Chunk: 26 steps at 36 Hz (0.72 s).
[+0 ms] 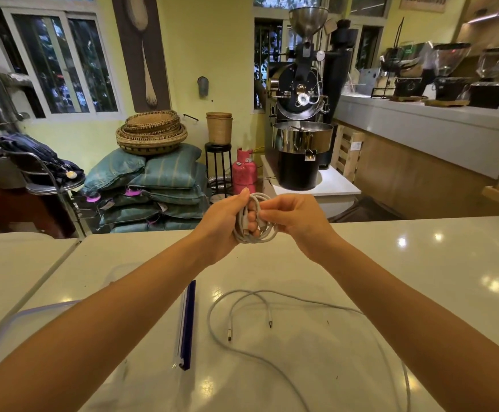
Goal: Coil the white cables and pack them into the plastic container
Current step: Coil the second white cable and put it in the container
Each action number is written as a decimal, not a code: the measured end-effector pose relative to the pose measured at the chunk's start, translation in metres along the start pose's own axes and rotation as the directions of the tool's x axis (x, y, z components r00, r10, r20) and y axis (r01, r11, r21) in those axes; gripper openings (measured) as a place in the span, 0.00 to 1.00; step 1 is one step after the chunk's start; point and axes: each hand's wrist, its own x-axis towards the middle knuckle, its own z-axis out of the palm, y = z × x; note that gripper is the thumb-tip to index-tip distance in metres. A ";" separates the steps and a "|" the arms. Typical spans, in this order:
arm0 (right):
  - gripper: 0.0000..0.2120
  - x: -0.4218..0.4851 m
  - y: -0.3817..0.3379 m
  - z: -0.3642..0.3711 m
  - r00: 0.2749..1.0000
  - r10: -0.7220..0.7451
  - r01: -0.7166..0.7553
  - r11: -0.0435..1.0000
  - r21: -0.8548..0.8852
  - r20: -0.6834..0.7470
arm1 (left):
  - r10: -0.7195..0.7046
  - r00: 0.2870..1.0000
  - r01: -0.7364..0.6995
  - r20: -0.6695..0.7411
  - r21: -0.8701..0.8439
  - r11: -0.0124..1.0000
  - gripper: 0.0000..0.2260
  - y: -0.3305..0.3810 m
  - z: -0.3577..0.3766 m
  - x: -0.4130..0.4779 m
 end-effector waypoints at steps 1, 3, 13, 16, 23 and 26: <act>0.08 0.000 0.003 0.001 1.000 -0.022 0.021 1.000 -0.018 -0.021 | -0.004 1.000 0.004 -0.024 0.015 1.000 0.17 0.000 0.001 0.000; 0.09 0.000 0.007 0.004 0.997 -0.053 0.052 0.998 -0.027 -0.058 | -0.005 0.998 0.008 -0.066 0.044 0.999 0.17 0.000 0.004 -0.001; 0.07 -0.001 0.016 0.014 0.988 -0.098 0.093 0.994 -0.049 -0.117 | 0.036 0.977 0.028 -0.212 0.292 0.956 0.17 -0.001 0.006 -0.003; 0.06 -0.001 0.016 0.018 0.983 -0.123 0.112 0.991 -0.078 -0.139 | 0.037 0.975 0.031 -0.218 0.301 0.953 0.17 -0.002 0.005 -0.003; 0.05 0.003 0.022 0.026 0.963 -0.192 0.159 0.971 -0.180 -0.187 | 0.026 0.979 0.037 -0.201 0.305 0.952 0.16 -0.005 0.005 -0.002; 0.05 0.005 0.025 0.027 0.958 -0.206 0.162 0.963 -0.217 -0.198 | 0.028 0.981 0.037 -0.193 0.326 0.945 0.15 -0.007 0.006 -0.002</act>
